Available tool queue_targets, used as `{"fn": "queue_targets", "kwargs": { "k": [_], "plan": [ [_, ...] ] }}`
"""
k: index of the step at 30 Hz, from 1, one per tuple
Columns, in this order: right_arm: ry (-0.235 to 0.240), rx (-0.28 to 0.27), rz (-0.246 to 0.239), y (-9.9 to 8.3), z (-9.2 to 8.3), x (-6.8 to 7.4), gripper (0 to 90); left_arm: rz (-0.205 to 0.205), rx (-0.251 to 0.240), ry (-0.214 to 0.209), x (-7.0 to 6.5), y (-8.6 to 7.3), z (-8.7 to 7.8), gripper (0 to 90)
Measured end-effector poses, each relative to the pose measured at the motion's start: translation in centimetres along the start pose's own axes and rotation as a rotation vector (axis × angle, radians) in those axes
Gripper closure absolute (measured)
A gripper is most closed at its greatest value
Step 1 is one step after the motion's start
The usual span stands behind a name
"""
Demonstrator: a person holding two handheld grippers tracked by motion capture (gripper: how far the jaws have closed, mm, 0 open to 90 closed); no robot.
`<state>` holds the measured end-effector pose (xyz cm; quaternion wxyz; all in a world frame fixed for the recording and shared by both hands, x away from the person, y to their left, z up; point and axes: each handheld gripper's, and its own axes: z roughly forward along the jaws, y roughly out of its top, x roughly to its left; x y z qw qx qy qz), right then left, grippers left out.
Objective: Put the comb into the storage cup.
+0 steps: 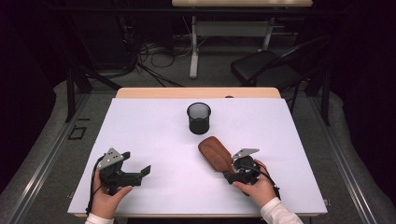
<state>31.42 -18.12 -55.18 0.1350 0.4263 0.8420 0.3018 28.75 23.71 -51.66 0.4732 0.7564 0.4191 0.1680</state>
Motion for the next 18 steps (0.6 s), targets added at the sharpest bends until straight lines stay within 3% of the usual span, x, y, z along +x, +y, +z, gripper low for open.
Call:
{"fn": "queue_targets", "kwargs": {
  "k": [15, 18],
  "plan": [
    [-0.015, 0.012, -0.011, 0.01, -0.23, 0.24, 50.3, -0.002, -0.001, 0.000, 0.00, -0.01, 0.00, 0.4],
    [-0.013, 0.012, -0.014, 0.05, -0.28, 0.27, 56.2, -0.005, 0.000, 0.000, 0.00, -0.02, 0.00, 0.4]
  ]
}}
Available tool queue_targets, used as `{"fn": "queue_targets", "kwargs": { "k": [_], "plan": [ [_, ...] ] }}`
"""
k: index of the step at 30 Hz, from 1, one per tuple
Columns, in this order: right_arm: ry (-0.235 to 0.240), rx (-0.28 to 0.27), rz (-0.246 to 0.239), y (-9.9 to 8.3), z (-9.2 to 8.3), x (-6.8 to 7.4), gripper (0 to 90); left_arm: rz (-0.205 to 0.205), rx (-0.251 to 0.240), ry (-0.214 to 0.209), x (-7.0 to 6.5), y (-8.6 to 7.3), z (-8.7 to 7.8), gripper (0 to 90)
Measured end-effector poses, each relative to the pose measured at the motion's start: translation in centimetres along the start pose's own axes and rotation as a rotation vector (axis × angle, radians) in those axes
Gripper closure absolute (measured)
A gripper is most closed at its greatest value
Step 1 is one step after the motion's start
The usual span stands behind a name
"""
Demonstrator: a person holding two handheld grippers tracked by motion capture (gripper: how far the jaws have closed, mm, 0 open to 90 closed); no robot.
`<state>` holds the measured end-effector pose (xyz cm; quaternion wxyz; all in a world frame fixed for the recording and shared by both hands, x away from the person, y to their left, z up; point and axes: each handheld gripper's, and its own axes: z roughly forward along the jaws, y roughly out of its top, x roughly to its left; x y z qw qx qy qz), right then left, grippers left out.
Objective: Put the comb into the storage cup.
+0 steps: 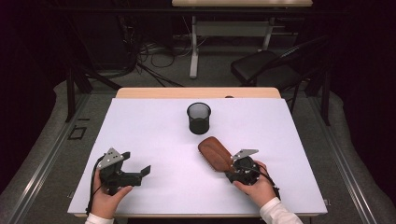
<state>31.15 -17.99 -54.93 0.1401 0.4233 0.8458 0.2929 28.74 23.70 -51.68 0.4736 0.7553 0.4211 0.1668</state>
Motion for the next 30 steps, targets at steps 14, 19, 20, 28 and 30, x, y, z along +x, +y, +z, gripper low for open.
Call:
{"fn": "queue_targets", "kwargs": {
  "k": [14, 19, 20, 28, 30],
  "plan": [
    [0.013, -0.001, -0.011, -0.04, -0.09, 0.23, 69.1, 0.004, 0.001, -0.001, -0.01, -0.01, 0.03, 0.4],
    [0.012, -0.012, -0.016, -0.12, -0.06, 0.18, 70.2, 0.004, 0.001, -0.001, -0.01, -0.01, 0.06, 0.4],
    [0.010, -0.015, -0.020, -0.14, -0.04, 0.13, 70.3, 0.004, 0.001, 0.000, -0.01, -0.01, 0.06, 0.4],
    [0.011, -0.024, -0.021, -0.32, -0.10, 0.14, 71.1, 0.004, 0.001, 0.000, -0.01, -0.02, 0.07, 0.4],
    [0.013, -0.037, -0.013, -0.42, -0.07, 0.18, 71.2, 0.002, 0.001, 0.001, 0.00, -0.01, 0.04, 0.4]
  ]
}}
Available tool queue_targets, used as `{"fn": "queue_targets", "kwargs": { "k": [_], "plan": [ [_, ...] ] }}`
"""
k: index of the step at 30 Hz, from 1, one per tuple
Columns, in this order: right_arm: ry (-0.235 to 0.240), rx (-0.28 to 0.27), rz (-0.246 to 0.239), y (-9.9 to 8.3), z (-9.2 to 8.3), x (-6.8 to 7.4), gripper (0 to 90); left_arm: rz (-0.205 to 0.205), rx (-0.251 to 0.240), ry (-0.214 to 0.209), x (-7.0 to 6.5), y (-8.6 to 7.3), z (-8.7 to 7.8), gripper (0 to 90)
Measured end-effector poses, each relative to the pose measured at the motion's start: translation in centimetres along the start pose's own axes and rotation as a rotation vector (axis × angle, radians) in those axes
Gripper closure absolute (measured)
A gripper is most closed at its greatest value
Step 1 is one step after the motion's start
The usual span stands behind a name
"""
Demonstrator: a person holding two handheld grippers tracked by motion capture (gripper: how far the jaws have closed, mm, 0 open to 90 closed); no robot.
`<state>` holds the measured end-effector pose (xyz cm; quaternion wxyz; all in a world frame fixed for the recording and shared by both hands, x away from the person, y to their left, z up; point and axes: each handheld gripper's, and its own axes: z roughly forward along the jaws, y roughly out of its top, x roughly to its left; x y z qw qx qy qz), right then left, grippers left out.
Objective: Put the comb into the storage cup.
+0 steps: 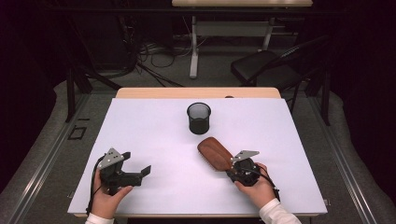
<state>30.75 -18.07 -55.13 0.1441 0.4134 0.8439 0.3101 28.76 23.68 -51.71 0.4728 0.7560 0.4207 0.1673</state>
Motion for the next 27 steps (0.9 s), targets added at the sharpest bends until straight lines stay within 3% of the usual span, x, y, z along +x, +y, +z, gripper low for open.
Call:
{"fn": "queue_targets", "kwargs": {
  "k": [27],
  "plan": [
    [-0.001, -0.033, -0.028, 0.04, -0.53, 0.20, 71.4, 0.002, -0.001, 0.000, 0.00, 0.00, 0.02, 0.4]
  ]
}}
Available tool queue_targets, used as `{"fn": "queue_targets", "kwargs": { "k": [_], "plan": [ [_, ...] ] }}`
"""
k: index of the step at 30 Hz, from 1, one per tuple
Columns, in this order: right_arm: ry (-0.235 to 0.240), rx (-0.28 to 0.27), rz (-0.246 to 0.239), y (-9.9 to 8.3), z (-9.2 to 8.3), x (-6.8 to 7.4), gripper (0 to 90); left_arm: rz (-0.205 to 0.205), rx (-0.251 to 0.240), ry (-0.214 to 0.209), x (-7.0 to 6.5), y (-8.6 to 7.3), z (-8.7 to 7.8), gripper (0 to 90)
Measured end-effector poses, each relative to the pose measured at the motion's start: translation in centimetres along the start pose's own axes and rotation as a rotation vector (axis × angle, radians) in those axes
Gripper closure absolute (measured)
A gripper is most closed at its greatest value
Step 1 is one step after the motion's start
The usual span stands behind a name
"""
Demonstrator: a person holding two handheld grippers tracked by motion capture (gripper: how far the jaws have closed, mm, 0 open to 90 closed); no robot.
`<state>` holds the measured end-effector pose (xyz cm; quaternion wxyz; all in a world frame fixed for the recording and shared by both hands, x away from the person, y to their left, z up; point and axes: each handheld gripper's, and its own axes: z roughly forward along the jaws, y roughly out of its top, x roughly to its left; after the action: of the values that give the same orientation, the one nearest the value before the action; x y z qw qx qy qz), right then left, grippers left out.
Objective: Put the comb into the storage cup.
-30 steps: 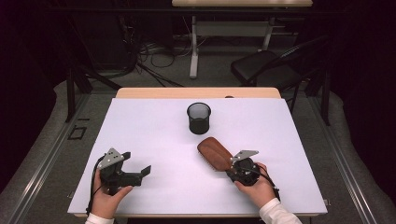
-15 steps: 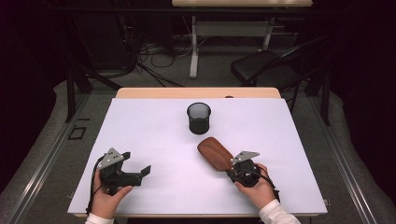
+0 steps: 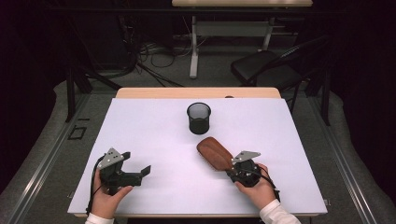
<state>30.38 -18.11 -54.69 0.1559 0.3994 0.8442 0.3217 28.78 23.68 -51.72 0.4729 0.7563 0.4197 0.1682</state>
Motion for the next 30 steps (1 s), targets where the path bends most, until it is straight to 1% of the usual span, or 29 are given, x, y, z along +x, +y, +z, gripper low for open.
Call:
{"fn": "queue_targets", "kwargs": {
  "k": [6, 9, 16, 25, 30],
  "plan": [
    [0.000, -0.040, -0.014, 0.5, -0.4, 0.1, 71.3, 0.000, 0.000, 0.000, 0.0, 0.0, 0.0, 0.4],
    [0.000, -0.072, -0.008, 0.8, -0.7, 0.1, 71.3, -0.001, 0.000, 0.000, 0.0, 0.0, 0.0, 0.4],
    [0.001, -0.099, -0.015, 1.7, -1.4, -0.1, 71.3, 0.000, 0.001, 0.000, 0.0, 0.0, 0.0, 0.4],
    [0.000, -0.128, -0.042, 2.9, -2.1, -0.3, 71.4, -0.001, -0.001, -0.001, 0.0, 0.0, 0.0, 0.4],
    [0.009, -0.147, -0.042, 3.5, -2.4, -0.3, 71.3, -0.004, 0.005, -0.002, -0.1, 0.0, 0.1, 0.4]
  ]
}}
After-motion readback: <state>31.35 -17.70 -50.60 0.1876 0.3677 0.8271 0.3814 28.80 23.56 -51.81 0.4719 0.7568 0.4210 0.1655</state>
